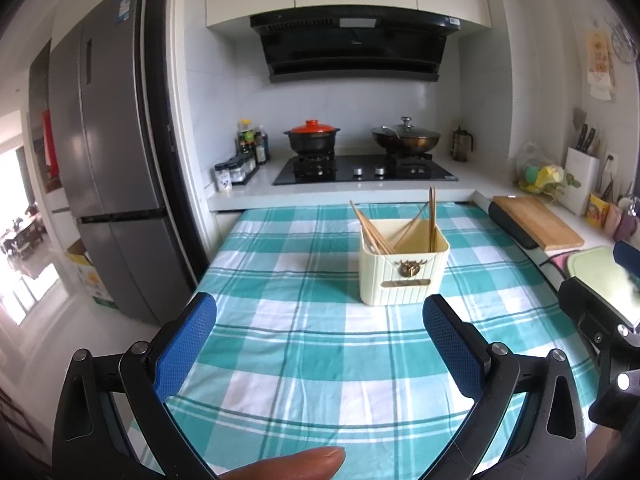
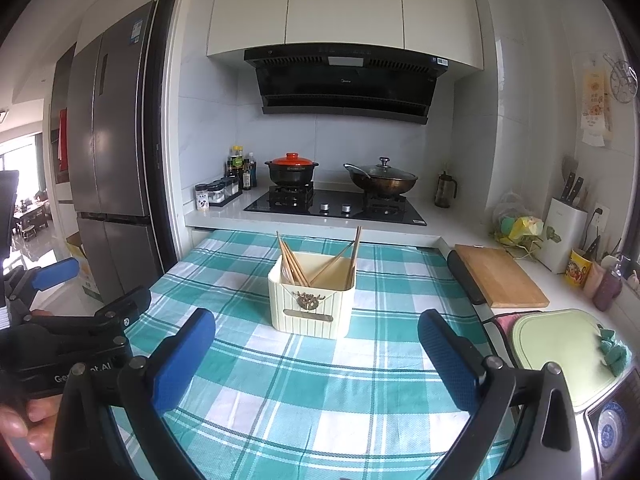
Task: Organize utensils
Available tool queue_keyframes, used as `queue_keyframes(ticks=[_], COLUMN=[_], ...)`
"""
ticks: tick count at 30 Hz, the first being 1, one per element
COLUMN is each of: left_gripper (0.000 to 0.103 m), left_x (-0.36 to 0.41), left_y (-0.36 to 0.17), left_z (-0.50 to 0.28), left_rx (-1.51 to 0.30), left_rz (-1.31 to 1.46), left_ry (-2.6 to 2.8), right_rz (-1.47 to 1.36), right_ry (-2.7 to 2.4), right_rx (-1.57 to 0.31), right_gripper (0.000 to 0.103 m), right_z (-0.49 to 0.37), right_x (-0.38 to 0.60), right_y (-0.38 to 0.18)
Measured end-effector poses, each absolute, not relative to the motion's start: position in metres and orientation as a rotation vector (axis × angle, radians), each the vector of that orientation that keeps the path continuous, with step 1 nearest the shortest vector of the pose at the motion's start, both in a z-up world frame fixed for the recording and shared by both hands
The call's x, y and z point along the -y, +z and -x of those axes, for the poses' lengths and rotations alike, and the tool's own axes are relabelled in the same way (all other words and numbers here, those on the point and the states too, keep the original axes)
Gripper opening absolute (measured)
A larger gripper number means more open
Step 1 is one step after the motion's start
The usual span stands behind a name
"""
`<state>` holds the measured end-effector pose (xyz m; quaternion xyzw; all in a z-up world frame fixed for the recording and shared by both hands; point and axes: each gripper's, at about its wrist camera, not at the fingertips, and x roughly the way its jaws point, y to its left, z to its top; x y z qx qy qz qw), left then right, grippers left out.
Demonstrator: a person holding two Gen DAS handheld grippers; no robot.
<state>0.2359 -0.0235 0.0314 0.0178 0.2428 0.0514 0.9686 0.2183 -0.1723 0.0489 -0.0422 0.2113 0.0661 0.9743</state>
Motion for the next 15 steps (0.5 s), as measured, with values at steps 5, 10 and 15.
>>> queue_keyframes(ticks=[5,10,15], left_gripper=[0.103,0.103,0.103], left_x=[0.023,0.0224,0.0221], left_y=[0.0332,0.0328,0.0329], left_z=[-0.2355,-0.2354,-0.2351], left_rx=[-0.491,-0.491,-0.492], left_rz=[-0.029,-0.03,-0.029], left_ry=[0.106,0.106,0.106], right_rz=[0.09,0.093,0.095], right_ry=[0.136,0.136,0.136], right_rx=[-0.425,-0.422,-0.421], right_gripper=[0.103,0.103,0.103], right_z=[-0.2179,-0.2171,-0.2184], right_x=[0.1714,0.1711,0.1716], right_y=[0.0498,0.0512,0.0521])
